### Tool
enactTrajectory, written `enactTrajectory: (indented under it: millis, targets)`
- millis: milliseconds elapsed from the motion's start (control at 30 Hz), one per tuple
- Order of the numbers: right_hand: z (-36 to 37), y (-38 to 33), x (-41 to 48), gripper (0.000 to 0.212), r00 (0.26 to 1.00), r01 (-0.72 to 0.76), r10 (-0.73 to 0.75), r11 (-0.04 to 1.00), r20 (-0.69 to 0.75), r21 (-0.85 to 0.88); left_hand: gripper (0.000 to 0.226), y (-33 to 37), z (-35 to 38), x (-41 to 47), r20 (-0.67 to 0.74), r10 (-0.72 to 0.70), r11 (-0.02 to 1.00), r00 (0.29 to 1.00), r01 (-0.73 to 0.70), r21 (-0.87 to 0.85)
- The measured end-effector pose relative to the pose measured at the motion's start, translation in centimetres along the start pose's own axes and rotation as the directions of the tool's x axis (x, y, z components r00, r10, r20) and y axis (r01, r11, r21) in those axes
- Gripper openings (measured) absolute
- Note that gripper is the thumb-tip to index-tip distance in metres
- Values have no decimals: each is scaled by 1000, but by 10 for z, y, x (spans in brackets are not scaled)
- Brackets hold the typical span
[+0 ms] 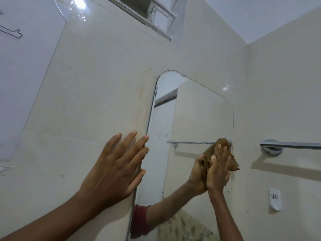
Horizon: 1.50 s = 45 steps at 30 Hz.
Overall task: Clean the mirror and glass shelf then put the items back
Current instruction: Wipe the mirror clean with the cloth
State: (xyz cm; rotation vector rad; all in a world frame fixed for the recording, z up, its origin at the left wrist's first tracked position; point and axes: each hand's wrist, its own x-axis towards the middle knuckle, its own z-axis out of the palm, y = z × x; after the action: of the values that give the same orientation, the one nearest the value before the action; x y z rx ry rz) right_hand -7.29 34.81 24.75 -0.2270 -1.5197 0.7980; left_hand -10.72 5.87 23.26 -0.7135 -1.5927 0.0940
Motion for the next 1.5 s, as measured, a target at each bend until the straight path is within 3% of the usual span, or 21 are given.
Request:
enactTrajectory:
  millis: [100, 200, 367, 467, 600, 733, 900, 1167, 1367, 1500]
  targets:
    - [14, -23, -22, 76, 989, 137, -133, 989, 65, -64, 54, 0, 0, -1, 4, 1, 1000, 1000, -1, -1]
    - [35, -58, -53, 61, 963, 256, -251, 966, 98, -39, 56, 1, -1, 0, -4, -6, 1000, 1000, 6, -20]
    - [52, -82, -105, 50, 801, 576, -525, 806, 287, -136, 55, 1, -5, -1, -70, -79, 984, 994, 67, -164]
    - [56, -77, -136, 54, 750, 653, -581, 725, 315, -218, 55, 1, -7, 0, -91, -109, 972, 990, 87, -218]
    - [54, -48, -155, 53, 710, 704, -643, 664, 287, -252, 53, 0, -4, 0, -51, -70, 989, 996, 62, -138]
    - [49, -15, -144, 52, 812, 582, -554, 754, 182, -303, 58, -1, -2, 0, 29, -14, 1000, 999, 14, -1]
    - [34, 19, -101, 60, 971, 220, -236, 946, -41, -236, 63, 0, -3, 0, 33, -7, 1000, 999, 7, 22]
    - [-6, 69, -51, 80, 969, -182, 162, 979, -187, -92, 64, 0, -5, 0, 19, -7, 1000, 1000, 6, 14]
    - [-1, 58, -84, 76, 963, -245, 244, 969, -115, -2, 64, 0, -4, 1, -4, -5, 1000, 1000, 5, 23]
    - [20, 21, -124, 63, 996, -84, 82, 995, -43, -47, 64, 0, -3, 0, -16, 0, 999, 1000, 0, 36]
